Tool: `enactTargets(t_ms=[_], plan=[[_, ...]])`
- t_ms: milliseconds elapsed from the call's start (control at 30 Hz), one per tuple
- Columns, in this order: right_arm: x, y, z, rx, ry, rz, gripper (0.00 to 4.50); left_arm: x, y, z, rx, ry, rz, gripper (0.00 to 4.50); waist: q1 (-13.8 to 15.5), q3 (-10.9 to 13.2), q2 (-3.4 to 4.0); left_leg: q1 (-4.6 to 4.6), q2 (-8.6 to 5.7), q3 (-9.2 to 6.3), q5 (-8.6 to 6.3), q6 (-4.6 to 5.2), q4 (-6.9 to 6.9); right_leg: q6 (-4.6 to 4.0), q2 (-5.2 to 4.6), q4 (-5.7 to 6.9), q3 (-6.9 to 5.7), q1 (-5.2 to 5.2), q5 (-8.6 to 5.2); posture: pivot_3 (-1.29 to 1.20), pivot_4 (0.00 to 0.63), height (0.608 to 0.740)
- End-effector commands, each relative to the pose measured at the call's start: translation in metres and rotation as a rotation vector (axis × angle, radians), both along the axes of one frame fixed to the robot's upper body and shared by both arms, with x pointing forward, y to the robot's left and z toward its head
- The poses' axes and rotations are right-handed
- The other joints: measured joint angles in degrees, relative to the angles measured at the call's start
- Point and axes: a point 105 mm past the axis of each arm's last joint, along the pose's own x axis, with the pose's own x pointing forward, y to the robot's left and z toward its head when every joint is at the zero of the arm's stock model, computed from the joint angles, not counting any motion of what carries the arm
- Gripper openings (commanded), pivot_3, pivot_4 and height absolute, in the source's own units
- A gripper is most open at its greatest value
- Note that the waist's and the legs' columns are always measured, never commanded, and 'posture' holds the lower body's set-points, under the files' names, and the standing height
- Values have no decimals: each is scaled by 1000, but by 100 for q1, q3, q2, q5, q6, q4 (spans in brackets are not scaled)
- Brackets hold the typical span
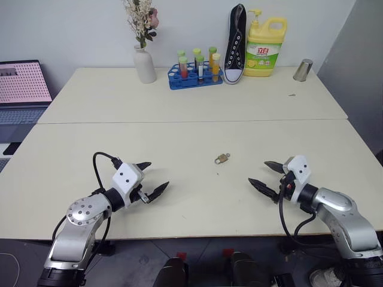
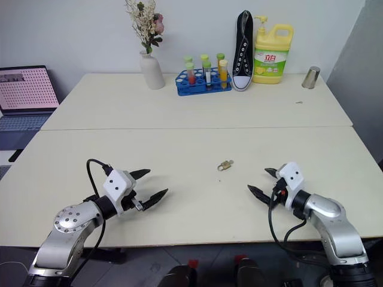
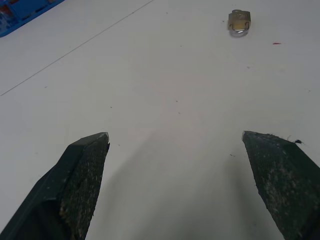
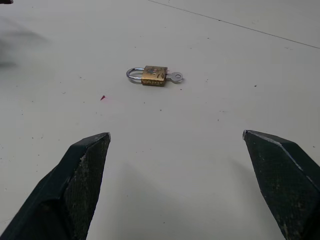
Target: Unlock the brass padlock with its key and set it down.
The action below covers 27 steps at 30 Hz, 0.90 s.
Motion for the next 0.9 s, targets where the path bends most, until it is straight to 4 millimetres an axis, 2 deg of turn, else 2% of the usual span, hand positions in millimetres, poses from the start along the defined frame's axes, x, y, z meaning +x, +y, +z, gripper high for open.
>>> enactTargets(t_ms=[33, 267, 433, 600, 700, 800, 900], plan=[[-1, 2, 9, 0, -47, 25, 4454, -4, -5, 14, -21, -58, -34, 4500, -1, 0, 0, 0, 0, 0, 0, 0, 0, 0, 0, 0, 0, 0, 0, 0, 150, 740], [0, 3, 9, -4, -49, 27, 4454, -7, -6, 7, -8, -22, -20, 4500, 1, 0, 0, 0, 0, 0, 0, 0, 0, 0, 0, 0, 1, 0, 0, 0, 150, 740], [1, 5, 9, -7, -55, 22, 4454, -14, -14, 16, -101, -21, -110, 4500, 1, 0, 0, 0, 0, 0, 0, 0, 0, 0, 0, 0, 1, 0, 0, 0, 150, 740], [2, 8, 9, -4, -53, 15, 4454, -7, -14, 25, -119, -57, -89, 4500, 2, 0, 0, 0, 0, 0, 0, 0, 0, 0, 0, 0, 1, 0, 0, 0, 150, 740], [-2, 14, 12, 6, -49, 23, 4454, 3, -28, 27, -134, -63, -81, 4500, 4, 0, 0, 0, -2, 0, 0, 0, 0, 0, 0, -1, 0, 1, 0, 0, 150, 740], [-14, 17, 18, 18, -21, 17, 4454, 16, -65, 30, -171, -44, -155, 4500, 37, 0, -1, -6, -8, -4, 0, 0, 4, 2, -2, 0, -4, 2, 1, 0, 150, 740], [-25, 21, 21, 31, 36, -2, 4454, 33, -91, 31, -159, -24, -196, 4500, 57, 1, -5, -11, -11, -10, 0, -1, 10, 6, -3, -1, -6, 3, 3, 0, 150, 740]])
